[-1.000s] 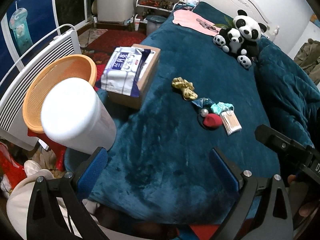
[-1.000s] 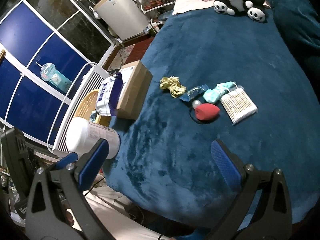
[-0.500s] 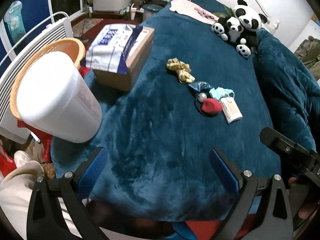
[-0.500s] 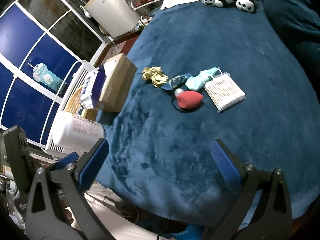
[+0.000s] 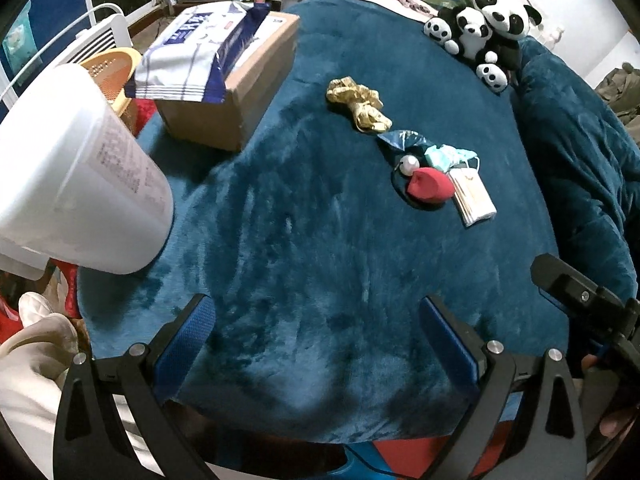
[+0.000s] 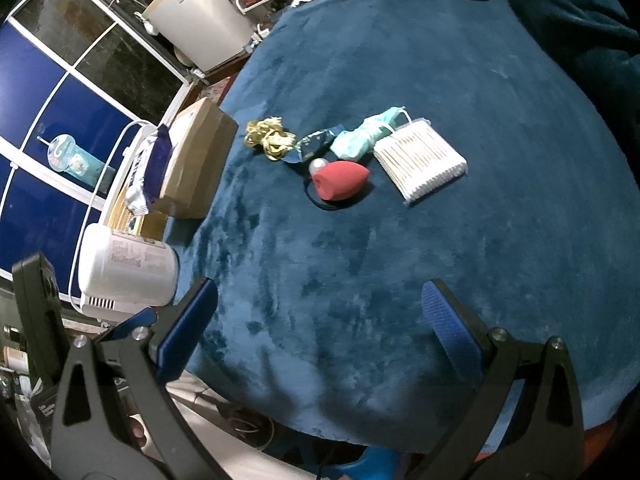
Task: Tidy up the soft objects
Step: 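Grasp the red makeup sponge with the left tool while the right tool grasps the white cotton swab pack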
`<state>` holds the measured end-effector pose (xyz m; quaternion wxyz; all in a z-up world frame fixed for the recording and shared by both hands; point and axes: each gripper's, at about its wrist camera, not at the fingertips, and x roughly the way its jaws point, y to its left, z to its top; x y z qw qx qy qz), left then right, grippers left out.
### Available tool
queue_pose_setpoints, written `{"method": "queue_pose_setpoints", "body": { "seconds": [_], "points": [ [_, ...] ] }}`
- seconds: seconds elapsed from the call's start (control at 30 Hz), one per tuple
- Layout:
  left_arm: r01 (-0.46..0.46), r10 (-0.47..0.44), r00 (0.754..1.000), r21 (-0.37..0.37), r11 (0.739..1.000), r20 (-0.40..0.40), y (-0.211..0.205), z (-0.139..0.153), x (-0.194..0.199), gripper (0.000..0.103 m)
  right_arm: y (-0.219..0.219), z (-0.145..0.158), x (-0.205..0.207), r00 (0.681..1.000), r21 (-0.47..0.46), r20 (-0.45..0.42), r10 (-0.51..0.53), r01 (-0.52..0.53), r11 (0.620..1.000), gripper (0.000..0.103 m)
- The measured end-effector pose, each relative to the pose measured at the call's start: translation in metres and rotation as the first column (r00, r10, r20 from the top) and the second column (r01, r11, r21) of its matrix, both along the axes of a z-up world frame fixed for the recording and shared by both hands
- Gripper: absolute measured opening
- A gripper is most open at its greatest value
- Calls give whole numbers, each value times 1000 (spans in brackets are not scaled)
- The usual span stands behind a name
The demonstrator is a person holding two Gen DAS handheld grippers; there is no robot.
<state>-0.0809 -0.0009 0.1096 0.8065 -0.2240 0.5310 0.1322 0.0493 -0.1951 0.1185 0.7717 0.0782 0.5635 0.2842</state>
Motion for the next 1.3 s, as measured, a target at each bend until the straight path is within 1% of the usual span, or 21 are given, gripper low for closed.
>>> {"method": "queue_pose_setpoints", "body": {
  "seconds": [0.5, 0.8, 0.93, 1.13, 1.3],
  "points": [
    [40, -42, 996, -28, 999, -74, -11, -33, 25, 102, -28, -38, 26, 994, -35, -61, -90, 88, 995, 103],
    [69, -72, 993, -32, 997, -95, -17, -46, 47, 102, -41, -59, 44, 985, -52, -89, -149, 144, 988, 103],
    [82, -84, 992, -24, 996, -93, -18, -49, 65, 102, -43, -68, 63, 980, -68, -85, -179, 174, 982, 103],
    [97, -99, 992, -22, 995, -82, -18, -49, 83, 102, -32, -76, 105, 969, -94, -54, -240, 235, 968, 103],
    [88, -89, 994, -20, 996, -58, -10, -46, 101, 102, -15, -91, 128, 961, -154, -54, -270, 259, 954, 103]
  ]
}}
